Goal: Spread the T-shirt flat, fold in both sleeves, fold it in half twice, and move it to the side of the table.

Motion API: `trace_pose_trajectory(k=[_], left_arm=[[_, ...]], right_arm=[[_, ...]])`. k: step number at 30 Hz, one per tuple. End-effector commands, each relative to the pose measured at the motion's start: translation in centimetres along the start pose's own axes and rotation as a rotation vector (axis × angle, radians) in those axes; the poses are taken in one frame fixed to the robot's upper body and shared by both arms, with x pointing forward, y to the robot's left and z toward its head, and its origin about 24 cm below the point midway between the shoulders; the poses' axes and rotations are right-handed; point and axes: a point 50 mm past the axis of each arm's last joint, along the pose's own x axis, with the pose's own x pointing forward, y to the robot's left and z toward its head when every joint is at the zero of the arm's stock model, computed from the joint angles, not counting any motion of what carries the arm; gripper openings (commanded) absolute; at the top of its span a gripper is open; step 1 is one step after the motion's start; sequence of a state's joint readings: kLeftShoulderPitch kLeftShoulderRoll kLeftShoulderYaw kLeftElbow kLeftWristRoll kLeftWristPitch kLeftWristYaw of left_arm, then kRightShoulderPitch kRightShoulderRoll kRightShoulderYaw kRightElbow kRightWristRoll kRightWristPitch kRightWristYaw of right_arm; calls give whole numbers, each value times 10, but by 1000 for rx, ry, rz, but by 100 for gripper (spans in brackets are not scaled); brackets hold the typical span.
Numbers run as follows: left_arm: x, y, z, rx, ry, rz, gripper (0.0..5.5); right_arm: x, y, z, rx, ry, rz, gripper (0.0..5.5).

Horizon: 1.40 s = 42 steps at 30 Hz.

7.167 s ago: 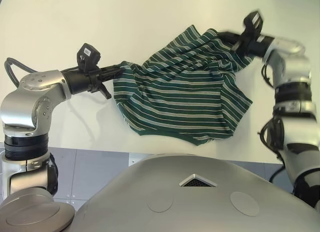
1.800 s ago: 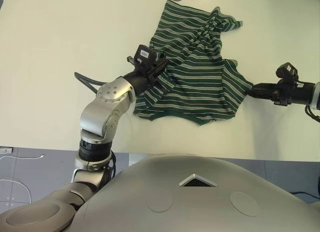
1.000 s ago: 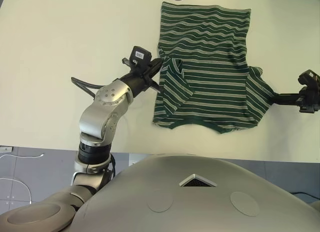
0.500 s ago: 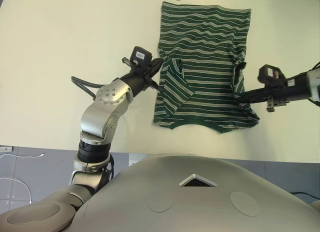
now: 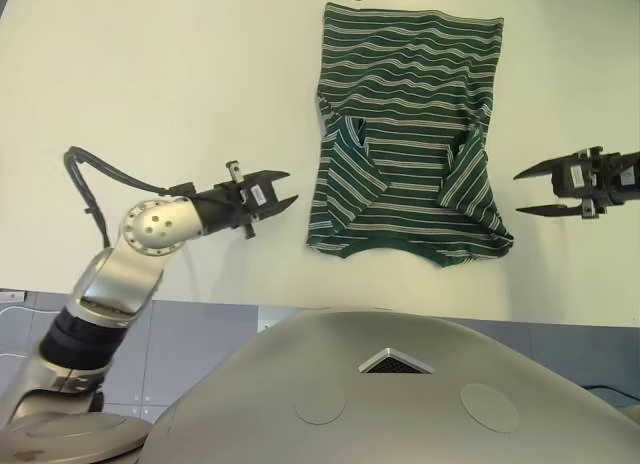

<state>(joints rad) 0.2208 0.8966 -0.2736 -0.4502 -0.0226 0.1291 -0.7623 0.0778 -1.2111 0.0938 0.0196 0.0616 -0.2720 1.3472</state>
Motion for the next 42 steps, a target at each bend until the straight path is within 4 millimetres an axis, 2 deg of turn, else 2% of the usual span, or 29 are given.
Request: trace_pose_trajectory(k=[1,4,6,8,16,17,20,22,24,26,27,29,32,33,35,37,39,41,42], left_arm=[[-7,0,-24,265,62,-154,192],[-3,6,-31,370,14,-172,192],[7,3,-30,423,-29,-213,192],[19,2,-25,461,-80,-231,194],[44,-12,-14,574,-175,-272,194],[50,-13,-11,576,-191,-271,172],[60,-15,-4,557,-217,-291,125],[51,-20,-8,448,-171,-393,75],[25,-25,-7,274,-78,-523,30],[-9,-22,13,-39,-82,-610,0],[-21,-18,24,-170,-109,-641,0],[-24,10,38,-360,-210,-536,0],[-13,60,43,-486,-301,-288,0],[-6,87,43,-551,-339,-139,0],[8,126,45,-659,-381,67,0],[33,160,48,-765,-395,153,0],[58,175,50,-850,-378,147,0],[78,181,51,-905,-335,120,0],[83,183,49,-925,-316,115,0]], right_arm=[[32,35,3,-226,-134,-69,250],[52,51,8,-288,-222,-180,250],[62,53,9,-296,-249,-234,250],[68,52,9,-299,-254,-250,211],[66,42,9,-311,-240,-162,55],[65,40,10,-306,-240,-153,32],[64,37,13,-276,-249,-121,11],[60,36,18,-159,-271,-72,10],[52,40,29,115,-322,112,10],[26,44,45,426,-437,373,10],[15,41,53,535,-505,438,10],[5,6,49,708,-657,314,10],[6,-40,38,877,-807,110,10],[14,-58,30,953,-813,25,10],[33,-89,20,1100,-800,-85,10],[47,-114,8,1242,-806,-225,10],[55,-126,0,1326,-771,-302,10],[60,-129,-6,1381,-718,-334,10],[63,-132,-6,1401,-706,-337,28]])
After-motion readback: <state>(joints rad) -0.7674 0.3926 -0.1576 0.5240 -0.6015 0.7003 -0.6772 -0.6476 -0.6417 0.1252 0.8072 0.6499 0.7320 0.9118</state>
